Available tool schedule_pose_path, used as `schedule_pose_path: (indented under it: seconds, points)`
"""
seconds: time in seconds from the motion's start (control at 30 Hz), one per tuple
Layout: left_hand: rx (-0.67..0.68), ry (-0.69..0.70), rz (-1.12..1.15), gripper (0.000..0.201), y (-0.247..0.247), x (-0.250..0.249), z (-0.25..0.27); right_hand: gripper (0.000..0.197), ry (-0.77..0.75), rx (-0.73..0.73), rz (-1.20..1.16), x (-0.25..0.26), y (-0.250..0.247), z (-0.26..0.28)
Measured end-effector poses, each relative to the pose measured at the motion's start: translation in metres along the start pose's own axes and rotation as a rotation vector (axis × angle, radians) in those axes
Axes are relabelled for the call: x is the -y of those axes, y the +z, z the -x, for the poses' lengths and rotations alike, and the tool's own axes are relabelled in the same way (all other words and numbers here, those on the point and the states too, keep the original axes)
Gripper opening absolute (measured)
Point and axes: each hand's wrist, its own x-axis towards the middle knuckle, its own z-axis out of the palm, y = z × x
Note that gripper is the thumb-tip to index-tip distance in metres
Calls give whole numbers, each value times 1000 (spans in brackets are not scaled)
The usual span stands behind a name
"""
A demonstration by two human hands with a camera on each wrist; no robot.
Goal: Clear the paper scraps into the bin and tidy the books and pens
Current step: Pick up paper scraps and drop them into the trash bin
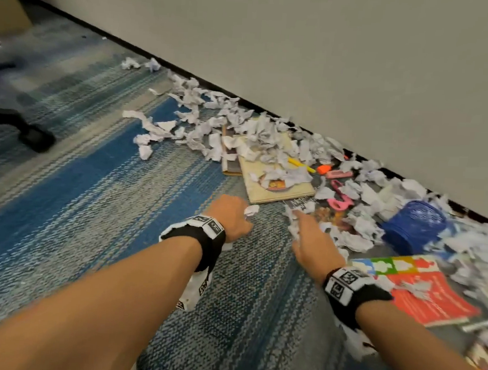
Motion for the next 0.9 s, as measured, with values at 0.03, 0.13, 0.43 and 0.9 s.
schedule_pose_path:
  seconds: [0.03, 0.13, 0.43, 0.9]
  points:
    - [4, 17, 21, 31, 3, -12, -5, 64, 60, -60, 11, -15, -7, 3]
    - [-6, 77, 90, 44, 16, -43, -18, 72, 217, -232, 1, -58, -15, 10]
    - [123, 213, -87, 76, 52, -95, -79, 81, 354, -171, -81, -85, 34, -1]
    - [214, 309, -563, 32, 9, -136, -114, 38, 193, -67, -81, -71, 9, -10]
